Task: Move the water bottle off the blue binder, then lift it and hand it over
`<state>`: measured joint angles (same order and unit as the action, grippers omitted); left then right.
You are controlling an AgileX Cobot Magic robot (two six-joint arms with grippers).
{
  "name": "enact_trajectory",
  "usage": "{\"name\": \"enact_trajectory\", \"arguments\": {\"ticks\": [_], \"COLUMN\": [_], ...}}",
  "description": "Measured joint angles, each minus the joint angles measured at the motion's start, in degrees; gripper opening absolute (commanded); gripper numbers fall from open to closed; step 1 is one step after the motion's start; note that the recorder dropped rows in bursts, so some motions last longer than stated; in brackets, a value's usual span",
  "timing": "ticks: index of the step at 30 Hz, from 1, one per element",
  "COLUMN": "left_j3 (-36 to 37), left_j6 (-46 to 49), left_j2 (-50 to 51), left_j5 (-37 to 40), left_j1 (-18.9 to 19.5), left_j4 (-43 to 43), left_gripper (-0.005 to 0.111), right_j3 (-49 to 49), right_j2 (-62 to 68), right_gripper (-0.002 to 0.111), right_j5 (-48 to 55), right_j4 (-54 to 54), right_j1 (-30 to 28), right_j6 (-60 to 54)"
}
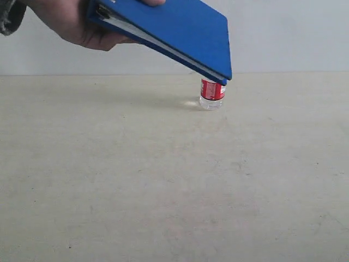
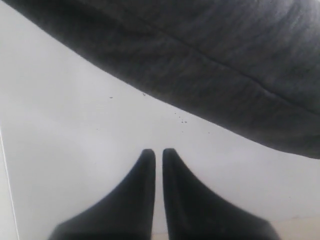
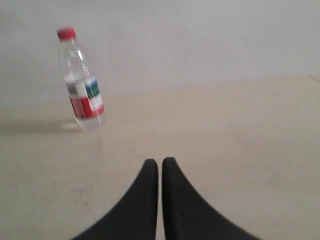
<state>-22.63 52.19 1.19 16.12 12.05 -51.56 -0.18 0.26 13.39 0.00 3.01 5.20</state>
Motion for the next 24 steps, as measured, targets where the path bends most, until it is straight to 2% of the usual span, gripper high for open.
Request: {"name": "enact_trajectory", "arguments": {"ticks": [4,6,13,24], "left_j3": [0.0,0.0,0.0,0.0], "left_j6": [0.0,0.0,0.0,0.0], "left_j2": [0.0,0.0,0.0,0.0], "left_j5": [0.0,0.0,0.0,0.0], "left_j1": [0.0,0.0,0.0,0.0], "left_j4": [0.0,0.0,0.0,0.0], "left_gripper": [0.004,0.004,0.004,0.004], "right_j3": [0.2,0.2,0.2,0.2], "right_j2": [0.0,0.0,0.0,0.0], "right_gripper": [0.000,0.000,0.000,0.000], "right_j5": [5.3,5.6,5.6,5.6], "right_j4": [-1.5,-1.6,0.0,0.3], "right_j1": [-0.1,-0.1,-0.1,-0.1], "right_j6": [-13.1,-14.8,-4.4,-3.7]}}
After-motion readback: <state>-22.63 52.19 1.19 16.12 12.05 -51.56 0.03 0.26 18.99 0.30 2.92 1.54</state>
